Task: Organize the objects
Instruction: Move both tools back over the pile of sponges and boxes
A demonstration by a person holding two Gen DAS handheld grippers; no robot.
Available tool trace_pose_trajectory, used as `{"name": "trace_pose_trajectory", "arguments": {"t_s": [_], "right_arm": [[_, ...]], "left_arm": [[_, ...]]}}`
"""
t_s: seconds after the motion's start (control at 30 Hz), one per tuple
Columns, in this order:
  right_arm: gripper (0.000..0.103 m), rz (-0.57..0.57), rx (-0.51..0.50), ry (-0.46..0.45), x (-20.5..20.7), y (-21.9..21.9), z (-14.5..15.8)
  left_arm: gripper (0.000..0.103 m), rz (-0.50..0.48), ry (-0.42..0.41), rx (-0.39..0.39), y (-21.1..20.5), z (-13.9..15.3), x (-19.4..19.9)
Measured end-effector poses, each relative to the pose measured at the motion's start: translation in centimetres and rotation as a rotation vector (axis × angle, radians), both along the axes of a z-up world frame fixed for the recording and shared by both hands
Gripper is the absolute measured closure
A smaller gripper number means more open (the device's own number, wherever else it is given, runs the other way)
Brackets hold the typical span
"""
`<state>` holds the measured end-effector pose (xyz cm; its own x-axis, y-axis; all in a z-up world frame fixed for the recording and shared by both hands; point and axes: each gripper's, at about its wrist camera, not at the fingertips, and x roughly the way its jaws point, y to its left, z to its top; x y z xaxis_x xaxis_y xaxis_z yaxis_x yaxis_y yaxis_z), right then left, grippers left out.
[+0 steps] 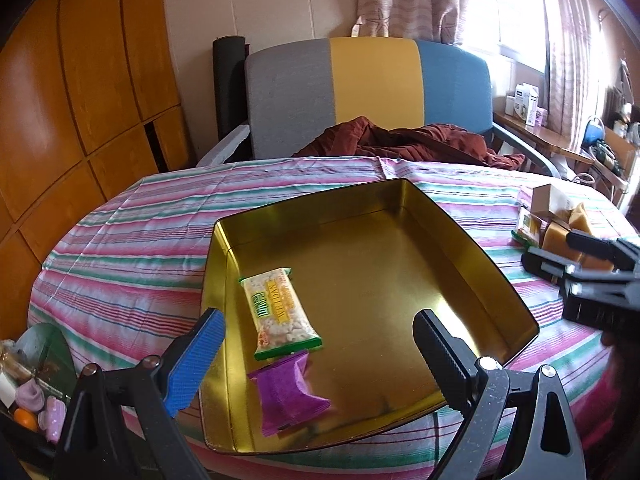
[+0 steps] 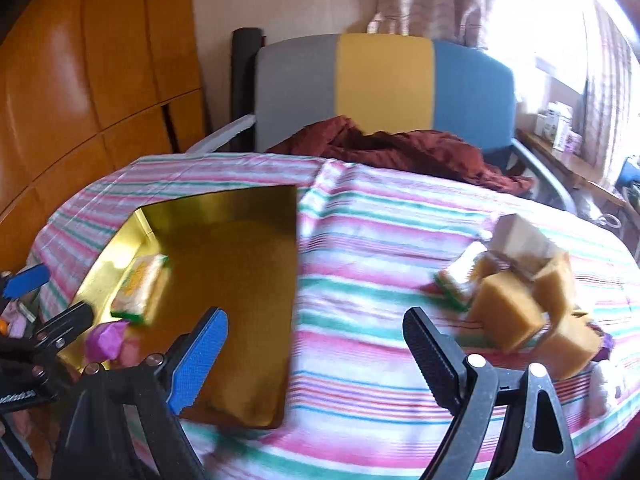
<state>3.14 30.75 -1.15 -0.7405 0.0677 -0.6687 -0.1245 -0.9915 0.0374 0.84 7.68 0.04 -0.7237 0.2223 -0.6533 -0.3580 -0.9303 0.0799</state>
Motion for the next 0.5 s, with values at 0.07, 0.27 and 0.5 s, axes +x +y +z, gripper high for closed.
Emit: {"name": "trace_pose_trajectory", "arguments": {"t_s": [0.07, 0.27, 0.5], "right_arm": [[0.012, -0.045, 0.01, 0.003, 0.0, 1.6, 0.4], [0.012, -0.171, 0.0, -0.017, 0.0, 7.2, 1.5], [0.012, -0.352, 0.044, -0.025, 1.4, 15.7, 2.4]], "left_arm": [[0.008, -0.015, 0.003, -0.004, 0.5, 0.1, 0.0], [0.008, -0.058, 0.003, -0.001, 1.7, 0.2, -0.5], [0.008, -0.087, -0.009, -0.002, 3.1, 0.2, -1.5]]}}
